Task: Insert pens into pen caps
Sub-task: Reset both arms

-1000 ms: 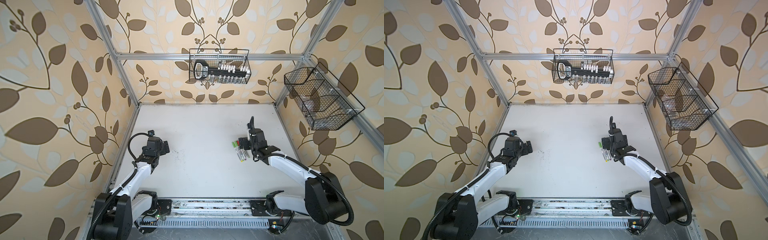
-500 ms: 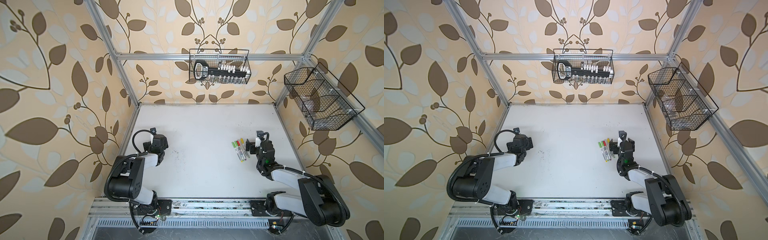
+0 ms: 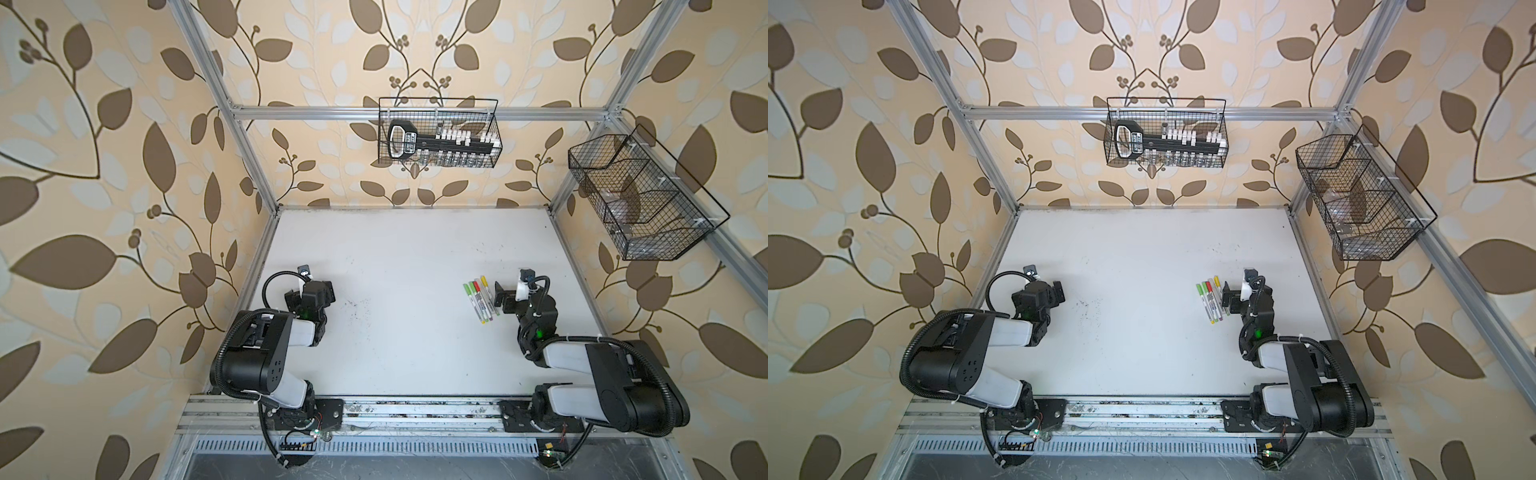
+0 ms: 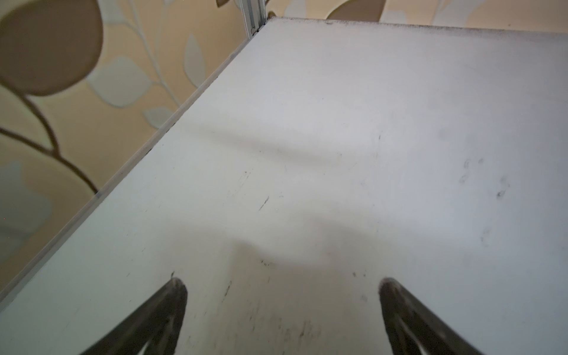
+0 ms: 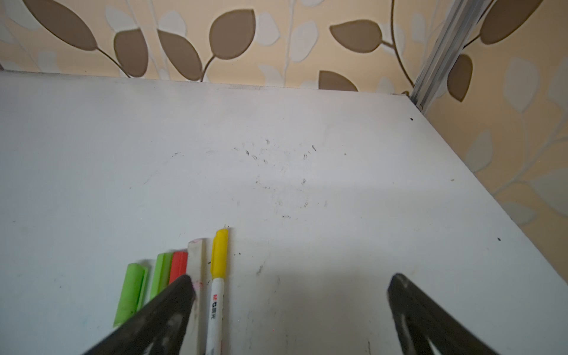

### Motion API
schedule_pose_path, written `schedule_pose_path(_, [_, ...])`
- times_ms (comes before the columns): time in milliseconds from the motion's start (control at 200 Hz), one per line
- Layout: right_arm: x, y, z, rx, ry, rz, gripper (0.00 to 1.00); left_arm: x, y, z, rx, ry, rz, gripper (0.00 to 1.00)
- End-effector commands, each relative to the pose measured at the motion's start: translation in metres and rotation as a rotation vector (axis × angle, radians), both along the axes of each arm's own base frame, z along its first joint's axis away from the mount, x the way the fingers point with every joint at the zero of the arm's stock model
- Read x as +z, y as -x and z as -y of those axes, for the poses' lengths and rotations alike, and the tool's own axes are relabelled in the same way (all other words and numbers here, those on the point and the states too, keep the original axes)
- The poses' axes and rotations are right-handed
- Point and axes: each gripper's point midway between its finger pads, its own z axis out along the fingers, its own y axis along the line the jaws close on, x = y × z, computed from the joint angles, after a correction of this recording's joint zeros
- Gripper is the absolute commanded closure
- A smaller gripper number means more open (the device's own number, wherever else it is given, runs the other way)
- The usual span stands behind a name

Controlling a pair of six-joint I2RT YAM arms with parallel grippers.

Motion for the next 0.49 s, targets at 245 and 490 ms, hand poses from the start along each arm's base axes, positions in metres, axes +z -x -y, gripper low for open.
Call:
schedule_pose_path(245, [0.0185,-0.0072,0.0043,-0.019,-0.022,0.070,0.00,0.0222,-0.0132,-0.0029,0.005,-0.006,0.074,0.01])
schedule_pose_path(490, [0.0176,-0.0078,0.0042,-0.019,-0.022,0.066,0.00,0.0225,-0.0131,-0.0030,0.006,-0.006,0.075,0.01])
